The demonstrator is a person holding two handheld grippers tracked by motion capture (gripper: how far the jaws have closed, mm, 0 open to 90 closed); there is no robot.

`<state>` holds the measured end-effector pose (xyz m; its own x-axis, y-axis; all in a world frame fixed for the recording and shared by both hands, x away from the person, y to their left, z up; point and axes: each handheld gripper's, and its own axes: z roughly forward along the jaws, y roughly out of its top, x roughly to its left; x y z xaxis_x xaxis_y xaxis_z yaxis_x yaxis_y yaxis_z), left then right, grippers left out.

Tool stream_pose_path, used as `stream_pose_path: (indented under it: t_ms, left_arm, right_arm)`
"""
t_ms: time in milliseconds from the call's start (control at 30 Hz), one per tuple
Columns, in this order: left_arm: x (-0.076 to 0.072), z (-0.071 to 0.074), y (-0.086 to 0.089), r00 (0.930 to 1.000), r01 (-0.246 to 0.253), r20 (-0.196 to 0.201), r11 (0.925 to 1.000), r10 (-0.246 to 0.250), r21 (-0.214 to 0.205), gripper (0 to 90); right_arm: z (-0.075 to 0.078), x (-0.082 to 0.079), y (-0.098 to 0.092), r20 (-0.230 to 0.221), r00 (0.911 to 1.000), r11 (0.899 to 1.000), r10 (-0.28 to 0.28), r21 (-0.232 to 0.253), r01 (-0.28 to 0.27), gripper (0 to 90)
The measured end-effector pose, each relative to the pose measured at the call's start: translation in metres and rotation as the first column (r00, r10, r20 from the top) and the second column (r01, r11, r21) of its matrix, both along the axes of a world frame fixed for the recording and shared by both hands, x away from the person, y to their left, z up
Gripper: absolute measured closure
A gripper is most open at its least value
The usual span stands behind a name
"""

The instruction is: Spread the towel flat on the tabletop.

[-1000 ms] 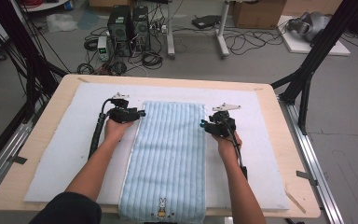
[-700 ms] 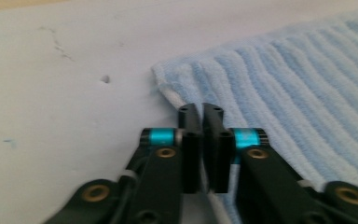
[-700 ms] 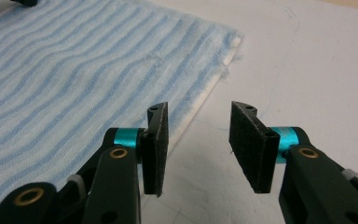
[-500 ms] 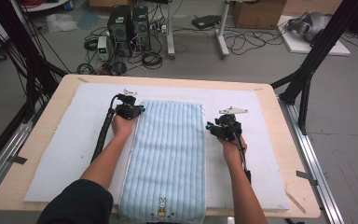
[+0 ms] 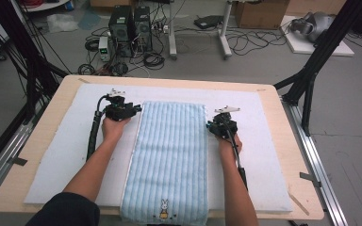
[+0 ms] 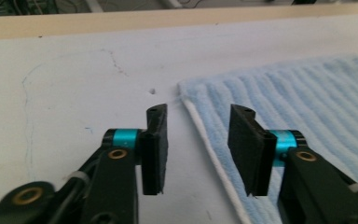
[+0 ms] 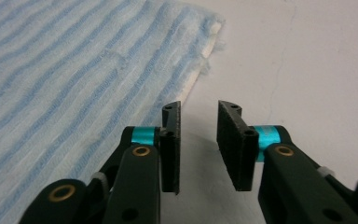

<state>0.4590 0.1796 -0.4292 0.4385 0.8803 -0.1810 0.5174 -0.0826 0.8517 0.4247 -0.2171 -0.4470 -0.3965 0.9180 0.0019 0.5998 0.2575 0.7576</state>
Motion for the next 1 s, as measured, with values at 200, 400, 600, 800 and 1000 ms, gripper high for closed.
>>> stream_pose_path:
  t_ms: [200,400,600,800,1000]
  left_arm:
    - [-0.015,0.004,0.004,0.9888,0.149,0.009,0.9880,-0.149,-0.040,51.8]
    - [-0.033,0.008,0.005,0.9854,0.170,0.024,0.9808,-0.169,-0.095,42.2]
    - [-0.061,0.007,0.008,0.9846,0.166,0.076,0.9790,-0.157,-0.119,22.2]
    - [-0.078,0.009,0.011,0.9754,0.190,0.136,0.9740,-0.173,-0.123,20.6]
    - [-0.084,0.006,0.016,0.9794,0.177,0.123,0.9746,-0.160,-0.137,20.6]
  right_arm:
    - [0.013,-0.018,-0.016,0.043,0.9977,0.996,0.051,0.066,-0.054,62.1]
    - [0.022,-0.039,-0.025,0.036,0.9879,0.981,0.151,0.117,-0.154,41.3]
    - [0.025,-0.057,-0.037,0.038,0.9813,0.964,0.189,0.181,-0.192,20.8]
    - [0.028,-0.071,-0.041,0.104,0.9688,0.958,0.225,0.155,-0.239,14.1]
    - [0.030,-0.072,-0.039,0.129,0.9633,0.958,0.235,0.140,-0.252,12.5]
